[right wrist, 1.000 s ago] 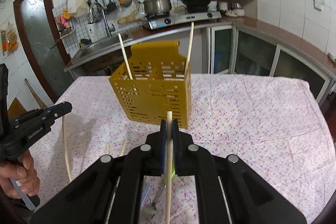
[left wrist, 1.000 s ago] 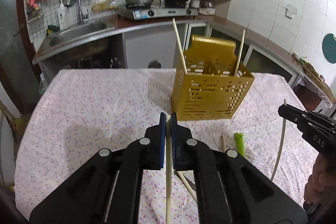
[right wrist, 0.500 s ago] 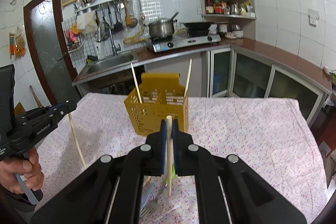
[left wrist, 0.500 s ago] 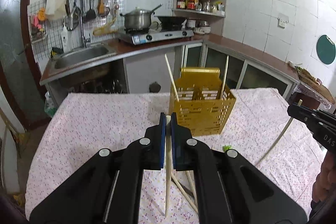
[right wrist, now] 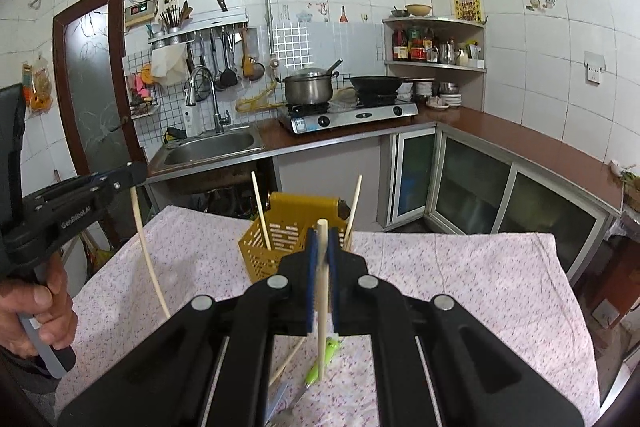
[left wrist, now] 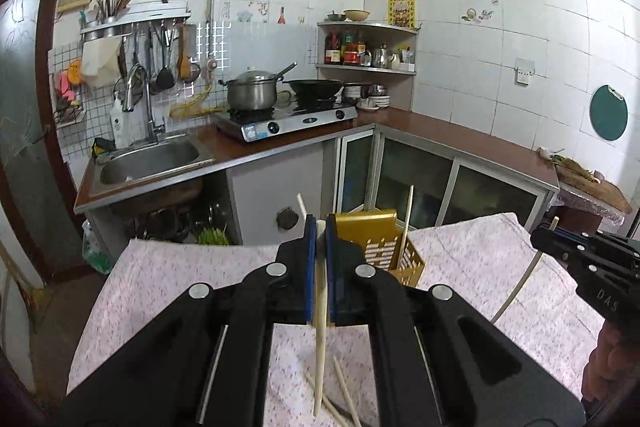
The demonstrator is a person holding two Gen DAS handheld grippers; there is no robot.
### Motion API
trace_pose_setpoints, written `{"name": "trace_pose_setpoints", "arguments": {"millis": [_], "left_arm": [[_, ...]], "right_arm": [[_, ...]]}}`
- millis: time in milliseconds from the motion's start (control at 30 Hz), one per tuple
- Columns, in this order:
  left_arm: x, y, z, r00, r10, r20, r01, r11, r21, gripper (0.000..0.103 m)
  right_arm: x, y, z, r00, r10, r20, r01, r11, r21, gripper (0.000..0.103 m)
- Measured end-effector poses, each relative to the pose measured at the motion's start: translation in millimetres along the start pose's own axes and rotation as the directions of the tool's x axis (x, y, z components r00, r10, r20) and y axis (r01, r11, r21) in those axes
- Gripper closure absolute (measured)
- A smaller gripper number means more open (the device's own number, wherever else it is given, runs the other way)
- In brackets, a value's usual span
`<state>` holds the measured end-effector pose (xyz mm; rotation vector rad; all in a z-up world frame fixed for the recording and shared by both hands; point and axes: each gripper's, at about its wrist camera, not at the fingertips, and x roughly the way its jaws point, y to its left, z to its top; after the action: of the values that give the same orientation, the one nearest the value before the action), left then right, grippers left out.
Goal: Organize utensils
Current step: 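Carry the chopsticks held in both tools up toward the yellow holder, then lower both chopsticks into the holder and open both tools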
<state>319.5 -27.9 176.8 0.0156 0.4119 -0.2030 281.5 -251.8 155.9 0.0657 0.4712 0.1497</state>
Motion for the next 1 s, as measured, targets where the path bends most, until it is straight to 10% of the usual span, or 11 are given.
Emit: {"name": "trace_pose_setpoints", "arguments": {"millis": [600,1000], "left_arm": [[41.2,-20.7,103.1,0.989,-0.020,0.146,0.021,1.000,-0.005,0.100],[93.4,-11.0,111.1,0.991,-0.027,0.134,0.033,0.998,-0.047,0.100]], "right_arm": [[31.3,1.2,98.3,0.996,-0.031,0.085,0.035,0.998,-0.046,0.097],[75.4,3.4,107.7,0.998,-0.019,0.066,0.022,0.999,-0.042,0.097]]}}
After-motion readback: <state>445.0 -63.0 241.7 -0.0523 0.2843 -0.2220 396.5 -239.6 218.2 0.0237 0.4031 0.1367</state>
